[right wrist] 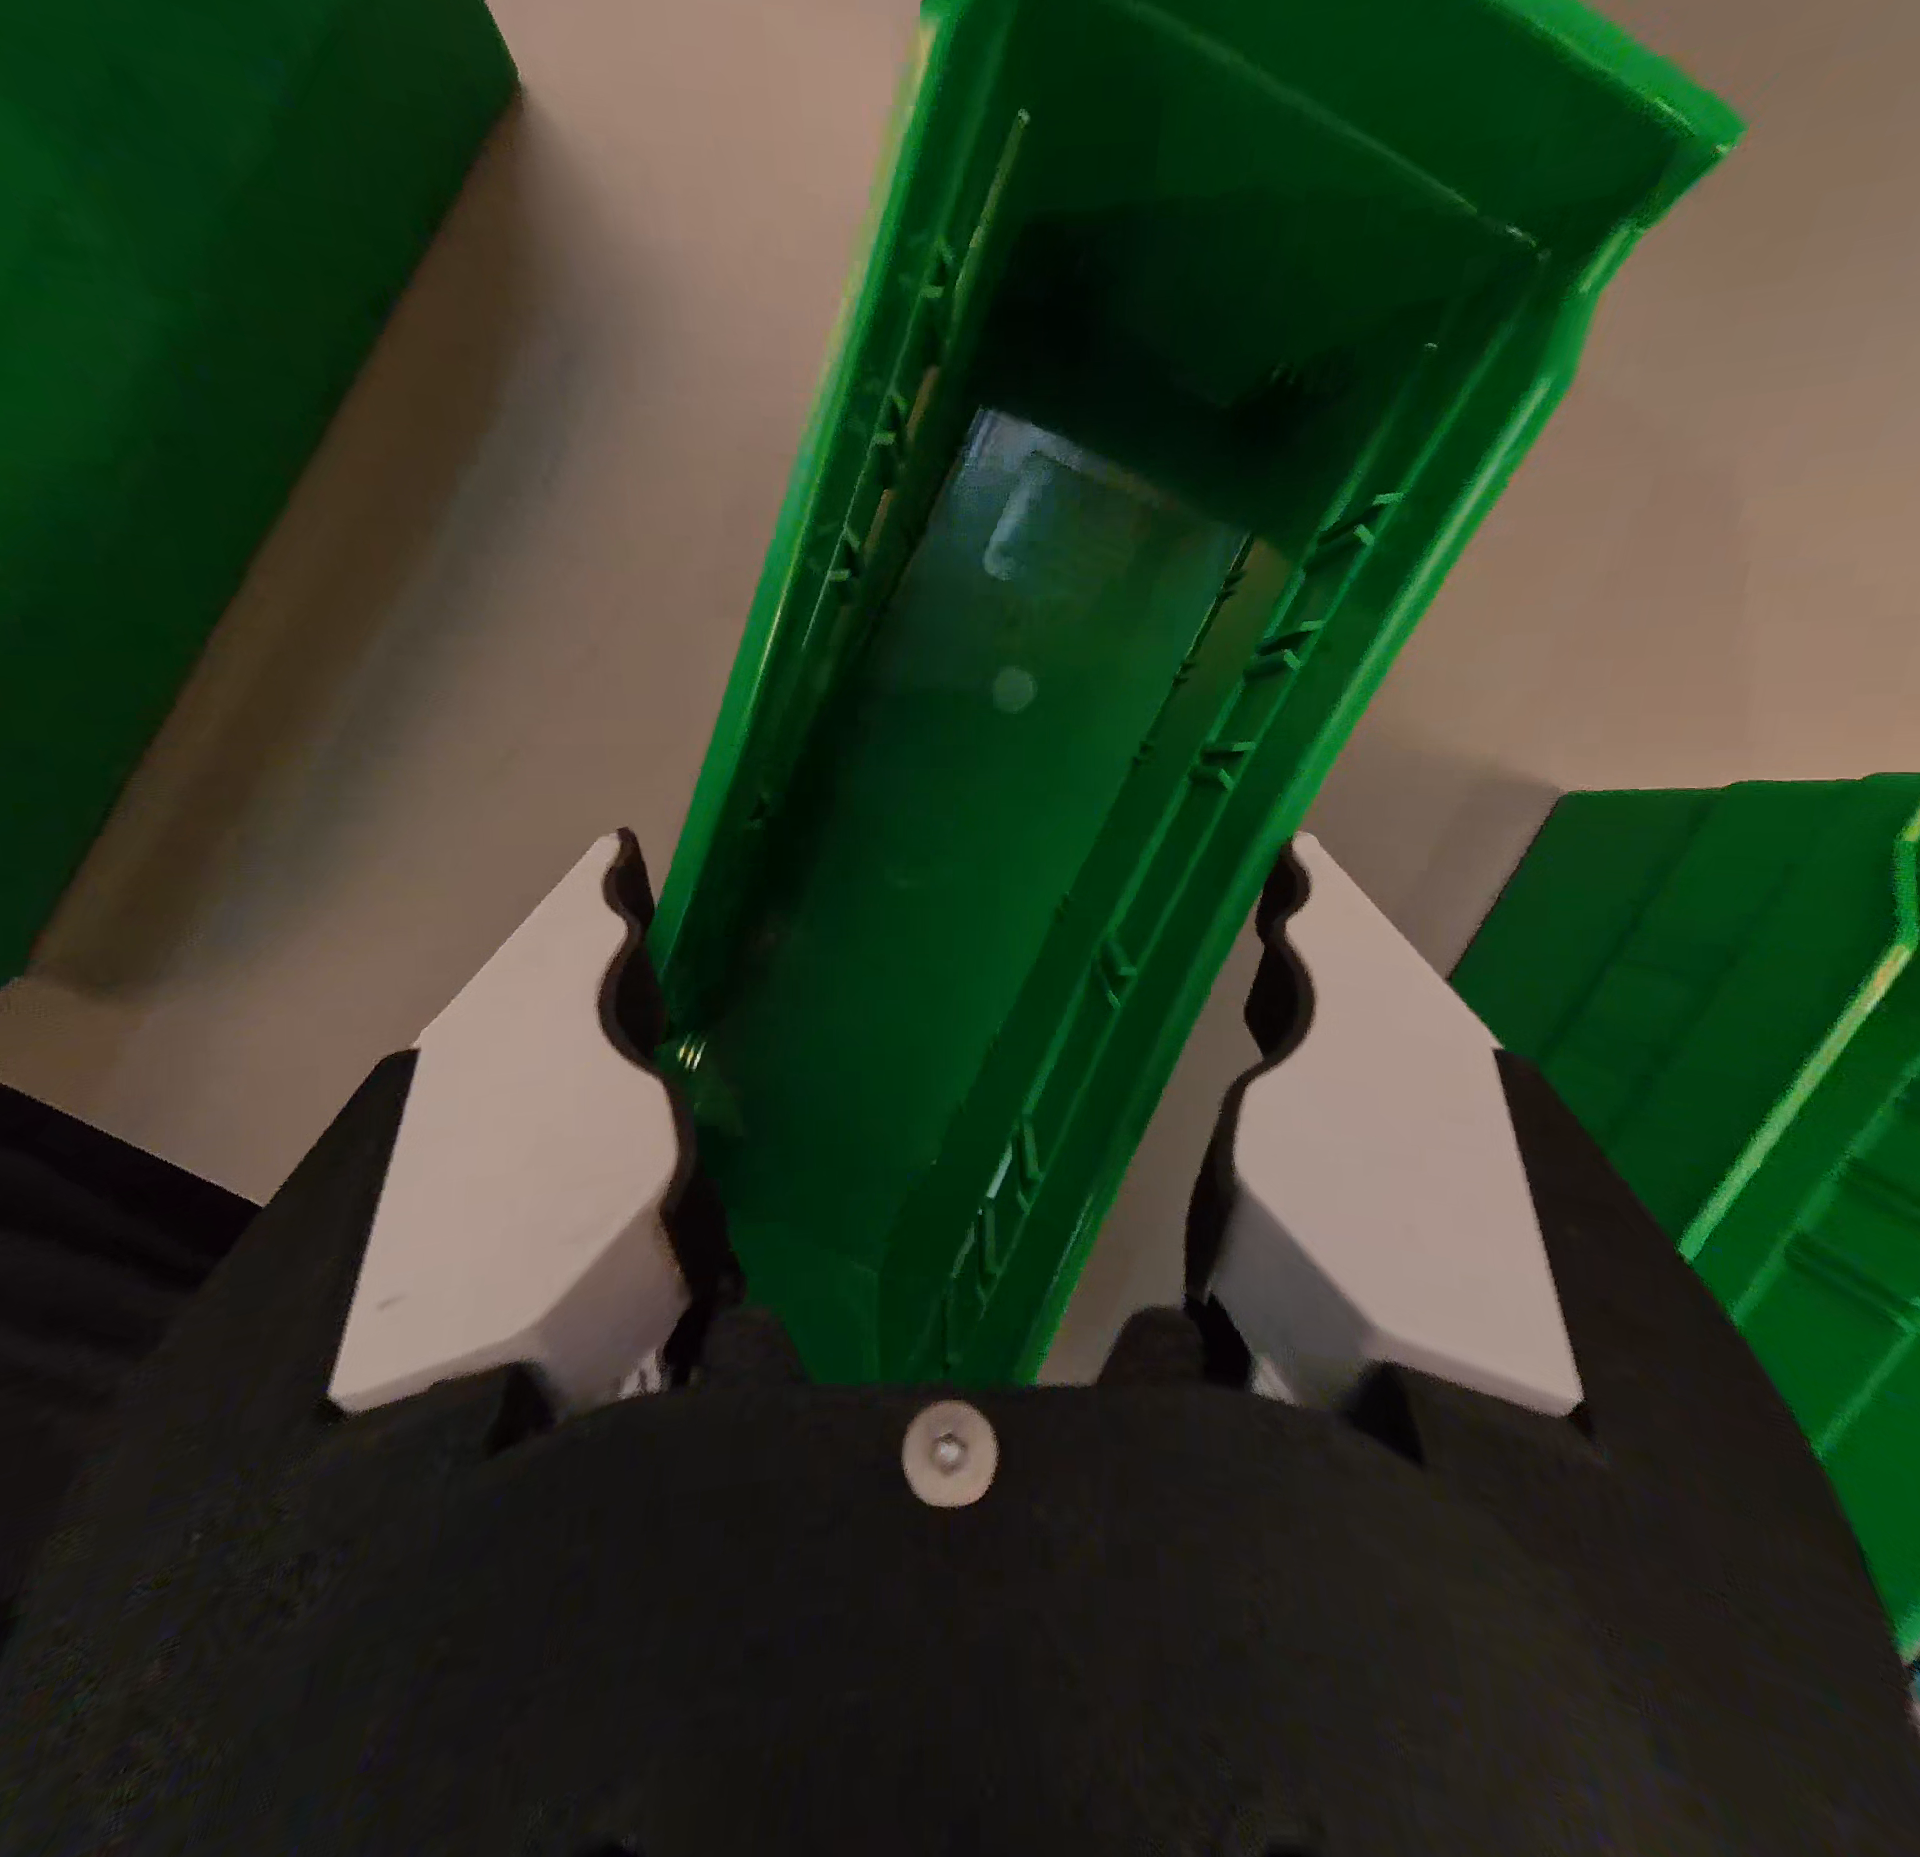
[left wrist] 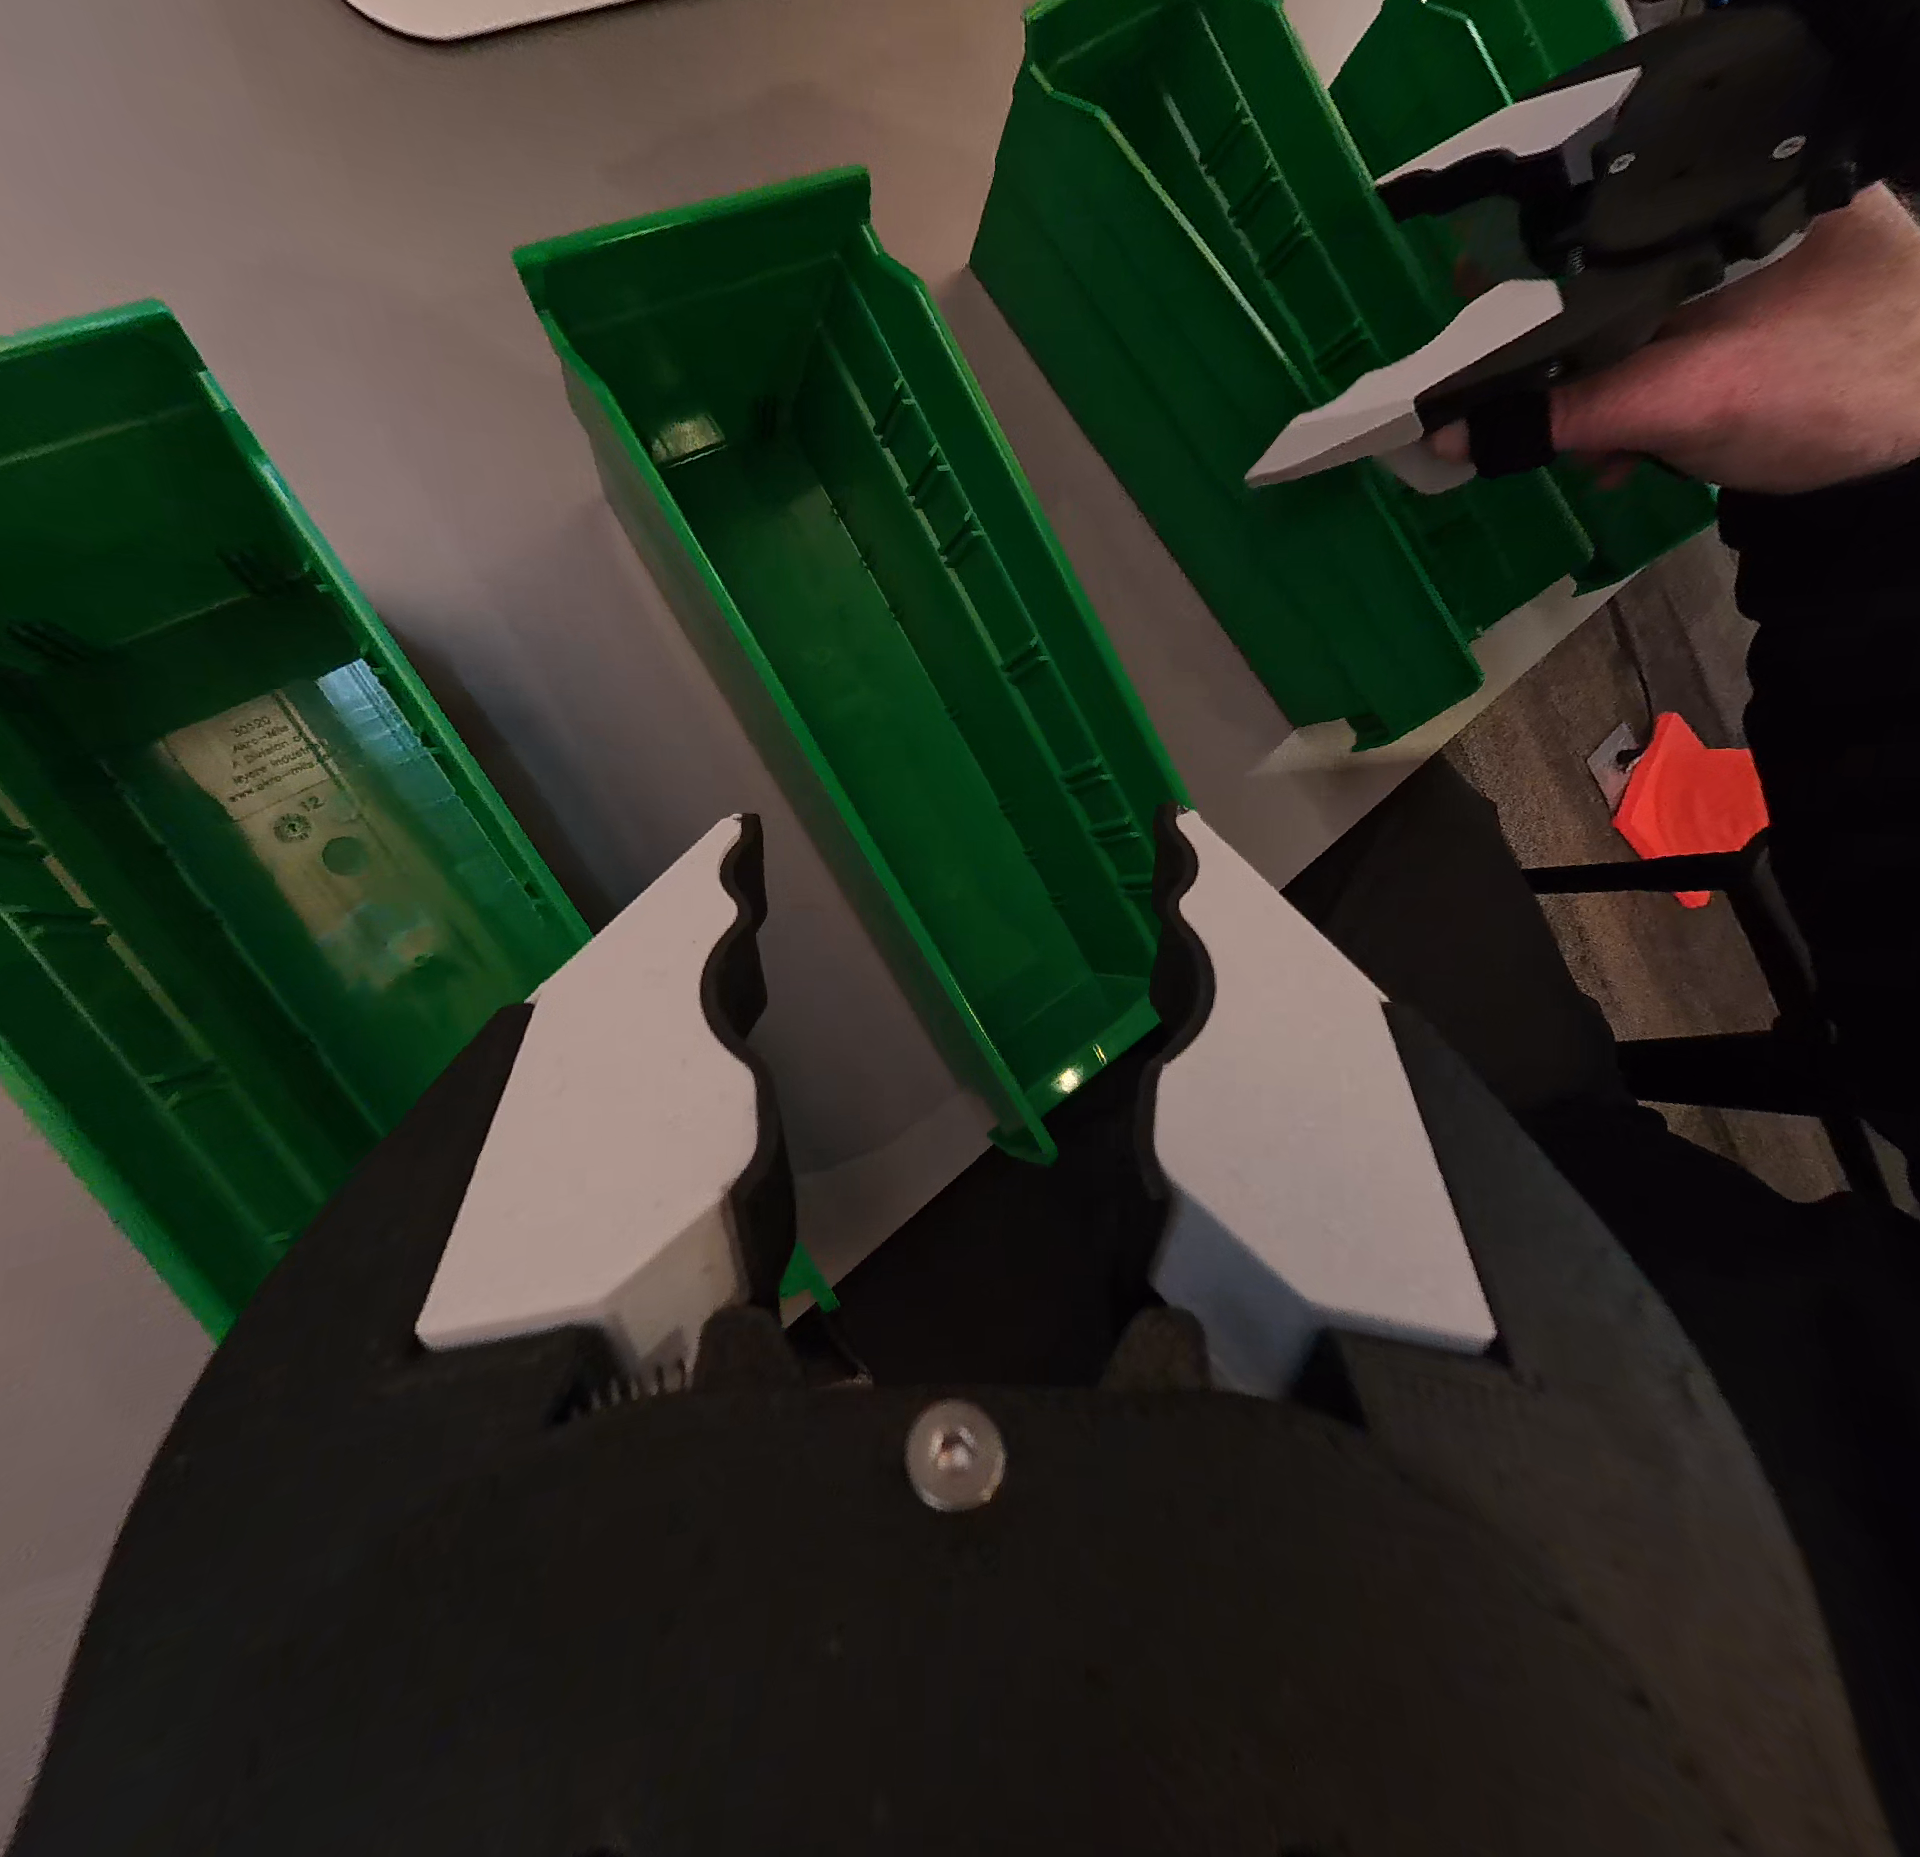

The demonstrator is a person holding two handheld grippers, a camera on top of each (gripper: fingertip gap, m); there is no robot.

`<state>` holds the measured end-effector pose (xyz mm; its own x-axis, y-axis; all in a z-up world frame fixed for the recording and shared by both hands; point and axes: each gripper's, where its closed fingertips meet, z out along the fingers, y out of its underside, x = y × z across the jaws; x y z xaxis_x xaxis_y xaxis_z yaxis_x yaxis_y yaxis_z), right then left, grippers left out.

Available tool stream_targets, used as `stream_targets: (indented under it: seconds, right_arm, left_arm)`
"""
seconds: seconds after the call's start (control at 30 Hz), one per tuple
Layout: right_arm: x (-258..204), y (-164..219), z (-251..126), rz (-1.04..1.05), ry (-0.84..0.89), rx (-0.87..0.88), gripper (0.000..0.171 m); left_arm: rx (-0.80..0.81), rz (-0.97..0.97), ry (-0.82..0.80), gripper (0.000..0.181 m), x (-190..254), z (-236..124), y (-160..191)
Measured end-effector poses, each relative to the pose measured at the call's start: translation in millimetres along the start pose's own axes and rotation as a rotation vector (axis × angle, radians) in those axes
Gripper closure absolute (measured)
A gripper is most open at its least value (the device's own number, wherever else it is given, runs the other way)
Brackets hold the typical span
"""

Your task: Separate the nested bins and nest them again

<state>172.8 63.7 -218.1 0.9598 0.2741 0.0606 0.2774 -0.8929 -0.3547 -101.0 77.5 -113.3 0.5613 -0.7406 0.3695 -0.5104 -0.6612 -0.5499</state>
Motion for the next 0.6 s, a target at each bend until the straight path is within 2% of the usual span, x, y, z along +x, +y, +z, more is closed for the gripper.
stream_targets:
  seconds: [0.17,0.6]
  right_arm:
    - [6,-3,-7,0.015,-0.010,0.043,0.061]
    - [5,-6,-19,0.030,-0.016,0.089,0.061]
  left_arm:
    - [-0.010,0.002,-0.001,0.107,1,2,1]
    - [-0.025,-0.005,-0.007,0.107,-2,6,4]
